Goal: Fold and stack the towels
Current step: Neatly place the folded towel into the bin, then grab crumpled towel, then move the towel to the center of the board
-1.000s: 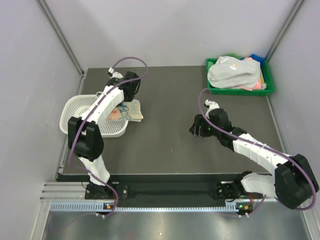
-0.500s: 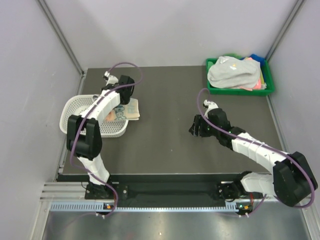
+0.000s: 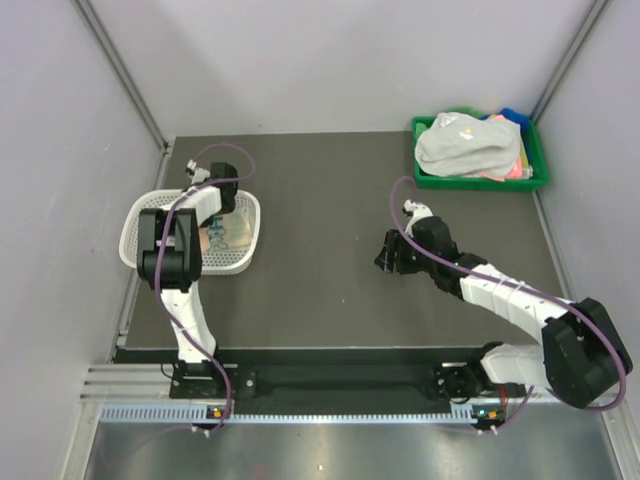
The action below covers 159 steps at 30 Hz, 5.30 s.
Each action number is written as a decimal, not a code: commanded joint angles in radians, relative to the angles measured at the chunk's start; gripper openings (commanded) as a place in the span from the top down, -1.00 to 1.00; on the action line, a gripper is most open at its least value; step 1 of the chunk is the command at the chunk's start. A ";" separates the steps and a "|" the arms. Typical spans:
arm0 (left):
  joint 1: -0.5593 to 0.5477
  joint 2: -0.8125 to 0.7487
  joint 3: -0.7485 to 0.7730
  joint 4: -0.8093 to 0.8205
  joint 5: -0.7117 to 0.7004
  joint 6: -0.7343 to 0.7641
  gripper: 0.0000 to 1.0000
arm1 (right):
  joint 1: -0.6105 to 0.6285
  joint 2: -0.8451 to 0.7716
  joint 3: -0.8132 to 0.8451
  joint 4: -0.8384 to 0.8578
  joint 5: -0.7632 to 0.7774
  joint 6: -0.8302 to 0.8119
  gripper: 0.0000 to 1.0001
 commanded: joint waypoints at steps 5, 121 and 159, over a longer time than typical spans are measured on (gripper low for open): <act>0.104 0.121 0.134 -0.074 0.029 -0.045 1.00 | 0.021 0.018 0.061 0.024 -0.009 -0.010 -0.19; -0.535 -0.605 -0.369 0.210 0.785 -0.337 -0.61 | -0.477 0.227 0.580 0.134 0.239 0.073 1.00; -0.532 -0.352 -0.377 0.374 1.015 -0.456 -0.59 | 0.185 -0.348 0.003 -0.246 0.525 0.205 -0.01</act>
